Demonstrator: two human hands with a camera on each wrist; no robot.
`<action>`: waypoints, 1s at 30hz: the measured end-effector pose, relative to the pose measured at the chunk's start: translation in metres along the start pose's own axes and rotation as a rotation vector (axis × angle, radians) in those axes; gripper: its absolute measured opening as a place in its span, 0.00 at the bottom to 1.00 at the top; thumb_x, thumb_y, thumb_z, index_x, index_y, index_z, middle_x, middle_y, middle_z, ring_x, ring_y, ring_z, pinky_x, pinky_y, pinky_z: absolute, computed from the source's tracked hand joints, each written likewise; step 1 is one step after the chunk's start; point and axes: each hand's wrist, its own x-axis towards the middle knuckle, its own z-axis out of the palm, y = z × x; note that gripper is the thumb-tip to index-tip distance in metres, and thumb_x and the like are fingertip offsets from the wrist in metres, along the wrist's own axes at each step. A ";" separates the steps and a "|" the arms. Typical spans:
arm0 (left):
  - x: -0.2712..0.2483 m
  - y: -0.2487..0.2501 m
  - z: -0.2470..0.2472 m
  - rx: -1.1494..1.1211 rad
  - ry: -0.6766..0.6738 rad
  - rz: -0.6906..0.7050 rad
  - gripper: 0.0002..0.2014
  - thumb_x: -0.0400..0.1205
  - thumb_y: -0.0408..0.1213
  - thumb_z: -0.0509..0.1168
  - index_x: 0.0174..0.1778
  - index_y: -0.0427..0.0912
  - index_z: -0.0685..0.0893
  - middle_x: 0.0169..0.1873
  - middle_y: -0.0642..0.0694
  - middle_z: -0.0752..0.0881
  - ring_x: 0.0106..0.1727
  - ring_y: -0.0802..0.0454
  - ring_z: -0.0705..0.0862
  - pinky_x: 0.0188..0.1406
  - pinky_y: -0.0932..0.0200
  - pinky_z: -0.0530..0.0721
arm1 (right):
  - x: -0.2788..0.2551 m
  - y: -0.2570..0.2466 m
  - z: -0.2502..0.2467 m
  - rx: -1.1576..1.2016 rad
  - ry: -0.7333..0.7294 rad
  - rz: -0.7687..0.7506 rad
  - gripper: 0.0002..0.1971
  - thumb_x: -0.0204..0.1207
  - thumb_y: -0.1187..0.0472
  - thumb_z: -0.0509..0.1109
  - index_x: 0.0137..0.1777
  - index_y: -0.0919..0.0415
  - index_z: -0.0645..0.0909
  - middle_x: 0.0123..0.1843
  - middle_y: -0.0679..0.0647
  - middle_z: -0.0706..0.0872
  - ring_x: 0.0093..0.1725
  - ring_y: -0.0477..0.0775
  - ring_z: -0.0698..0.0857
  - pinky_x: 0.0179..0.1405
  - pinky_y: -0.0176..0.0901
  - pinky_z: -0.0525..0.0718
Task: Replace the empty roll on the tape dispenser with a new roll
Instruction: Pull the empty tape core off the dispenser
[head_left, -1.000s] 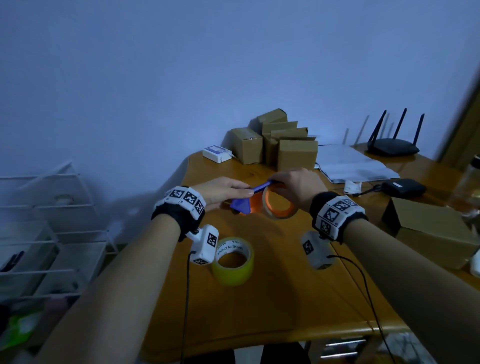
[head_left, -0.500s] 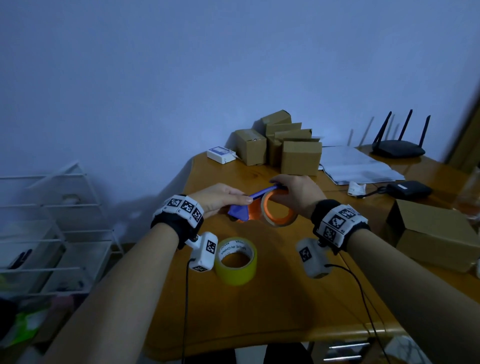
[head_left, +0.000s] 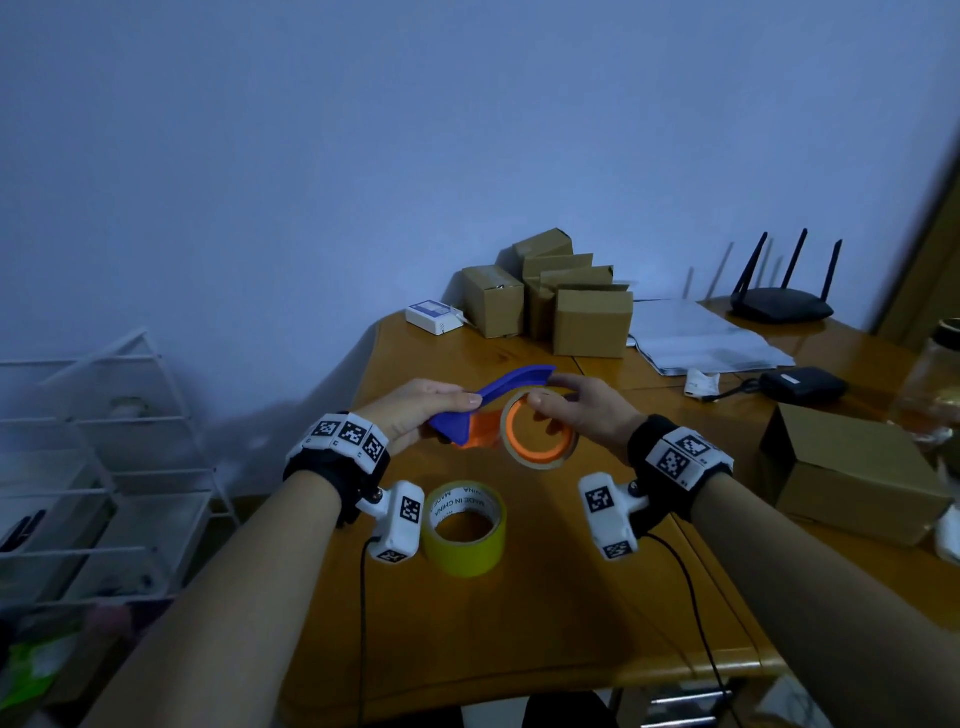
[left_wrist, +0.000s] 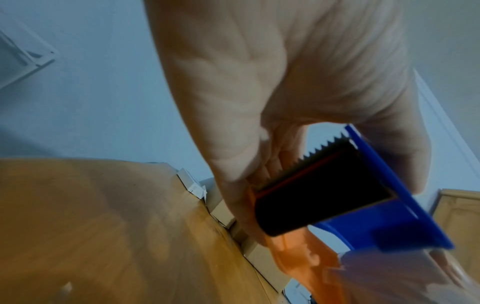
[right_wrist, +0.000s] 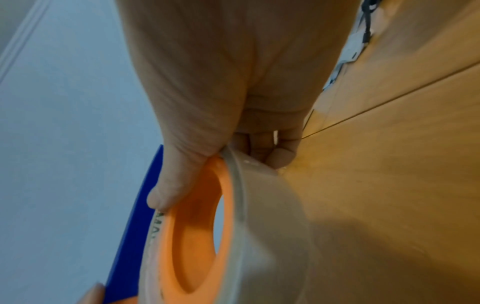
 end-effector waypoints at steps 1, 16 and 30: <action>0.000 -0.001 -0.001 -0.010 0.013 -0.001 0.21 0.77 0.43 0.72 0.62 0.34 0.86 0.62 0.26 0.85 0.56 0.40 0.84 0.69 0.45 0.78 | -0.002 0.001 0.002 0.005 0.011 -0.015 0.33 0.77 0.43 0.72 0.77 0.59 0.72 0.49 0.55 0.91 0.44 0.52 0.90 0.47 0.47 0.89; -0.007 0.003 -0.004 0.008 -0.010 -0.014 0.04 0.82 0.35 0.68 0.49 0.39 0.85 0.38 0.43 0.84 0.39 0.52 0.82 0.44 0.61 0.81 | -0.006 -0.002 0.009 -0.101 0.042 -0.132 0.21 0.79 0.42 0.68 0.60 0.59 0.86 0.50 0.51 0.91 0.48 0.50 0.90 0.52 0.50 0.88; -0.006 -0.001 -0.008 -0.001 0.027 -0.020 0.09 0.81 0.35 0.70 0.54 0.35 0.87 0.45 0.39 0.87 0.46 0.49 0.84 0.49 0.59 0.83 | 0.003 -0.001 0.011 -0.220 0.043 -0.146 0.24 0.78 0.40 0.67 0.59 0.61 0.85 0.51 0.56 0.89 0.51 0.55 0.88 0.52 0.52 0.88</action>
